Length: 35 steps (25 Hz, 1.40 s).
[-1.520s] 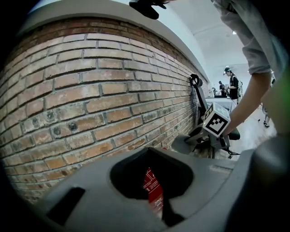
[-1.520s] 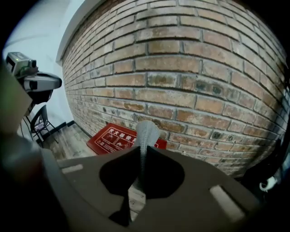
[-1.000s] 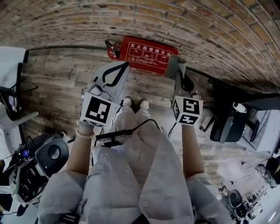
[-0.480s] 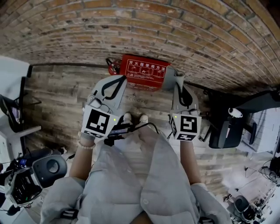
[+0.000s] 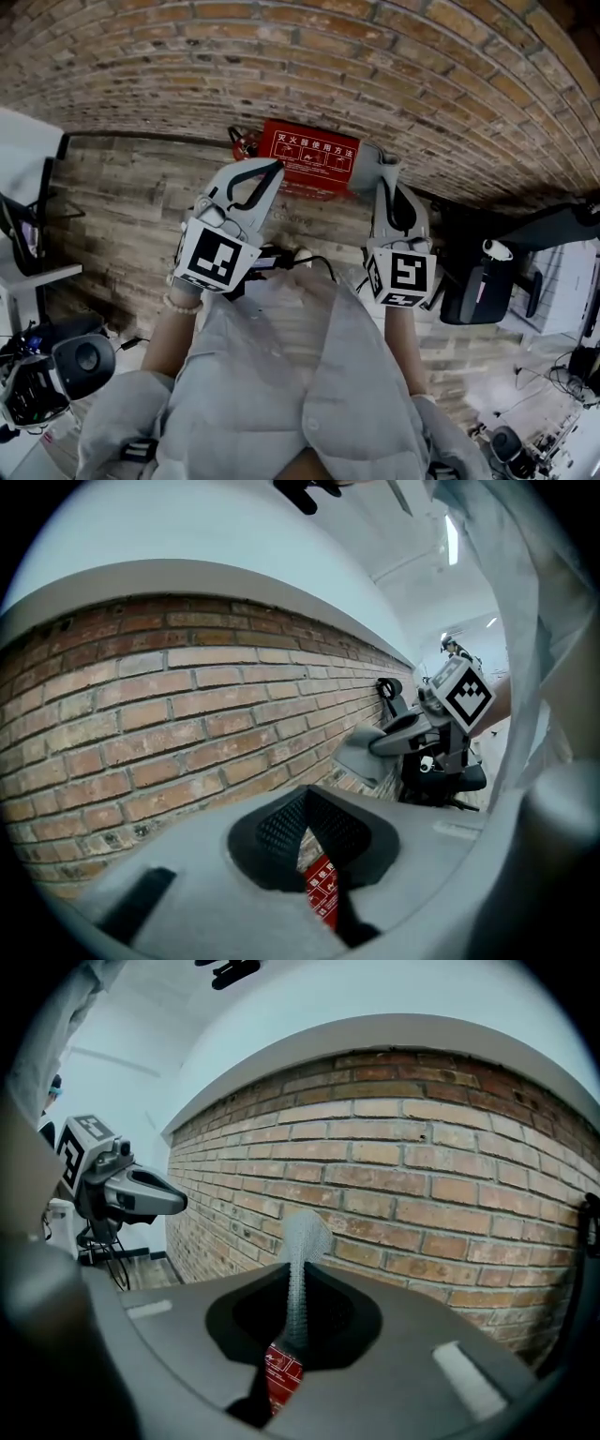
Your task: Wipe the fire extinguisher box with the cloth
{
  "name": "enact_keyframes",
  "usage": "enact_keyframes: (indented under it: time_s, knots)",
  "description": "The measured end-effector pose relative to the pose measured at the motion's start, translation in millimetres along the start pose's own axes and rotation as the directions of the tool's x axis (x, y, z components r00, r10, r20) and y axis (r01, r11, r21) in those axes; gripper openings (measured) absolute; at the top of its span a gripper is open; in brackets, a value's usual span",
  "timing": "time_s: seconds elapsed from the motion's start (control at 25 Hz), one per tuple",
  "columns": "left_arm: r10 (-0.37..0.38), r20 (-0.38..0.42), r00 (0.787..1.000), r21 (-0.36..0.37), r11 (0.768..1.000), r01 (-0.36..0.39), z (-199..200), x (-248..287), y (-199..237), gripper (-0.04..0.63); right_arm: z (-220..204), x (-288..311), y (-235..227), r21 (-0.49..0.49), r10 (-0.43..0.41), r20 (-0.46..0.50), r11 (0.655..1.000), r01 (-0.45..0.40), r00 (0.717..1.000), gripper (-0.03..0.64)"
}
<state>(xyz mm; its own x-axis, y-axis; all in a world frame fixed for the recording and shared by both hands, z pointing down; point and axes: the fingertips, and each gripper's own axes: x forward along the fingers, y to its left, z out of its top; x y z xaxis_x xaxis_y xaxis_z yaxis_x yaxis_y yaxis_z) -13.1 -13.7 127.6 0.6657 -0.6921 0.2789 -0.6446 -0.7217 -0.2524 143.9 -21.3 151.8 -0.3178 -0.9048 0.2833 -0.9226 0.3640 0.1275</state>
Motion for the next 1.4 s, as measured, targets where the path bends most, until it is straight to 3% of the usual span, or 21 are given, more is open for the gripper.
enact_keyframes:
  time_s: [0.76, 1.4]
  knots:
    - [0.03, 0.043, 0.999, -0.033, 0.999, -0.029, 5.9, 2.4, 6.3, -0.002, 10.0, 6.1, 13.2, -0.045, 0.035, -0.001, 0.998, -0.035, 0.999, 0.025]
    - [0.024, 0.028, 0.999, -0.049, 0.999, -0.023, -0.8, 6.8, 7.8, -0.002, 4.6, 11.9, 16.3, -0.046, 0.043, -0.017, 0.998, -0.044, 0.999, 0.025]
